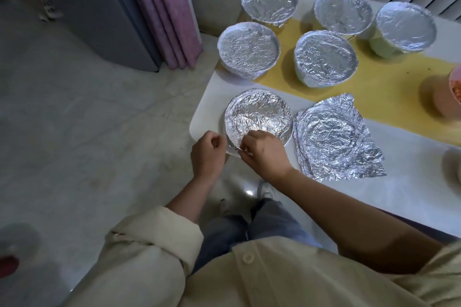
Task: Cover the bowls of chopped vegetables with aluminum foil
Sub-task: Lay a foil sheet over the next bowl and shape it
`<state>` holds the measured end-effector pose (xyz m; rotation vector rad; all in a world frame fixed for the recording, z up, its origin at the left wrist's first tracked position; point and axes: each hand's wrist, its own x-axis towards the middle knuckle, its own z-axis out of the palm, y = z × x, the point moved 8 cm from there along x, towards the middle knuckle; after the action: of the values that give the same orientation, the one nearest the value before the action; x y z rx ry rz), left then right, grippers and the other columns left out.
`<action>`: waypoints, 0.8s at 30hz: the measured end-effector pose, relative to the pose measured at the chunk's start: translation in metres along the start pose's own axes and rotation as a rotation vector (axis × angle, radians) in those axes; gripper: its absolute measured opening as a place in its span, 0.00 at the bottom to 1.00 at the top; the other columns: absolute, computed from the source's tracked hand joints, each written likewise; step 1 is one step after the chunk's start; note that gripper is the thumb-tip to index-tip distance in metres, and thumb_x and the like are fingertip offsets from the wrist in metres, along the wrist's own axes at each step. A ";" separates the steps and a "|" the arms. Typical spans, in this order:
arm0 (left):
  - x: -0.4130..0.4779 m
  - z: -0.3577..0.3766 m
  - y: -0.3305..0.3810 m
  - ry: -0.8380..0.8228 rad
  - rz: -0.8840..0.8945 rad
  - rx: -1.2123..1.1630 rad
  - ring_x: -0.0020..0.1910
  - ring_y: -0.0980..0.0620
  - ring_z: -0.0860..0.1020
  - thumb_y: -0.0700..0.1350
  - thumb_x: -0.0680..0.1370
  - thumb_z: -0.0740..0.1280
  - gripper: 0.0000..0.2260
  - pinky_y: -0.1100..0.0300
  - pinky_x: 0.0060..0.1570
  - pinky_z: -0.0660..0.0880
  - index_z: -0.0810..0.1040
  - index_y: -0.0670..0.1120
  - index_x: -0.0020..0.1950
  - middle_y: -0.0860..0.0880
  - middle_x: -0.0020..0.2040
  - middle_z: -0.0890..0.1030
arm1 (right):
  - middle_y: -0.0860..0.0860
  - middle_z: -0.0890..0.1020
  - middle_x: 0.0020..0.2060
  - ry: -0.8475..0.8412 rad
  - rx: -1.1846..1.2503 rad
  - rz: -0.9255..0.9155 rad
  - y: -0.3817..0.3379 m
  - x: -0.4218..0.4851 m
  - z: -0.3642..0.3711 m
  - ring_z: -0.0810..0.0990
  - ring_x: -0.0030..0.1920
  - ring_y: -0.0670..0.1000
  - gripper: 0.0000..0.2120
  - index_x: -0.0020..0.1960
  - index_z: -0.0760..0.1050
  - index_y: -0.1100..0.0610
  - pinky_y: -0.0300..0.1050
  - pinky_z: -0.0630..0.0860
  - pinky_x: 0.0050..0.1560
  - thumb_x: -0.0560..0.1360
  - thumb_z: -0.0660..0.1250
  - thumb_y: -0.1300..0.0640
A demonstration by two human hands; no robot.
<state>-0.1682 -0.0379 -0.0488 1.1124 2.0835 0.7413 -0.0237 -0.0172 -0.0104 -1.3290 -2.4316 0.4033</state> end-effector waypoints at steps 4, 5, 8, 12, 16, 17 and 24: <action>-0.006 -0.004 0.008 0.041 -0.012 0.073 0.42 0.48 0.82 0.53 0.76 0.68 0.13 0.57 0.45 0.74 0.86 0.46 0.43 0.49 0.39 0.86 | 0.51 0.75 0.29 0.010 -0.012 -0.004 -0.003 -0.001 0.001 0.76 0.30 0.56 0.09 0.30 0.75 0.57 0.43 0.69 0.28 0.67 0.64 0.55; -0.007 -0.005 0.012 0.046 -0.014 0.100 0.41 0.47 0.82 0.54 0.75 0.68 0.13 0.57 0.44 0.74 0.86 0.46 0.42 0.49 0.38 0.86 | 0.52 0.75 0.29 0.010 -0.010 -0.004 -0.004 -0.001 0.001 0.76 0.30 0.57 0.08 0.30 0.75 0.58 0.43 0.69 0.28 0.67 0.66 0.57; -0.006 -0.001 0.019 0.013 -0.060 0.146 0.39 0.44 0.82 0.54 0.74 0.71 0.13 0.57 0.42 0.76 0.86 0.45 0.39 0.46 0.35 0.85 | 0.52 0.74 0.29 0.006 0.000 -0.022 -0.006 -0.001 0.002 0.75 0.30 0.57 0.08 0.30 0.74 0.58 0.43 0.66 0.28 0.67 0.68 0.59; 0.004 0.011 0.009 -0.055 -0.187 0.089 0.38 0.46 0.84 0.50 0.70 0.73 0.09 0.57 0.46 0.81 0.85 0.45 0.36 0.48 0.32 0.84 | 0.53 0.74 0.29 -0.007 0.031 -0.036 -0.007 0.000 0.003 0.76 0.31 0.57 0.09 0.30 0.73 0.59 0.42 0.66 0.28 0.67 0.70 0.59; 0.006 0.015 0.004 -0.093 -0.220 0.070 0.38 0.47 0.85 0.54 0.67 0.70 0.11 0.54 0.46 0.82 0.86 0.47 0.38 0.49 0.33 0.85 | 0.53 0.75 0.30 0.014 0.019 -0.057 -0.008 -0.002 0.002 0.76 0.31 0.57 0.10 0.31 0.74 0.59 0.41 0.65 0.28 0.67 0.72 0.60; 0.006 0.015 0.003 -0.104 -0.221 0.080 0.39 0.47 0.85 0.56 0.66 0.69 0.14 0.54 0.46 0.82 0.86 0.48 0.40 0.49 0.35 0.85 | 0.53 0.75 0.30 0.024 0.022 -0.058 -0.007 -0.003 0.001 0.76 0.31 0.56 0.10 0.31 0.74 0.59 0.42 0.67 0.28 0.69 0.69 0.59; 0.011 0.019 0.004 -0.156 -0.242 0.105 0.39 0.47 0.85 0.52 0.64 0.68 0.12 0.53 0.47 0.82 0.85 0.46 0.38 0.49 0.33 0.85 | 0.53 0.76 0.30 0.054 0.053 -0.039 -0.005 -0.003 0.004 0.76 0.31 0.57 0.15 0.32 0.74 0.59 0.44 0.70 0.29 0.73 0.60 0.53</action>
<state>-0.1563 -0.0237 -0.0608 0.9198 2.0947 0.4199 -0.0272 -0.0225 -0.0124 -1.2528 -2.3817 0.4144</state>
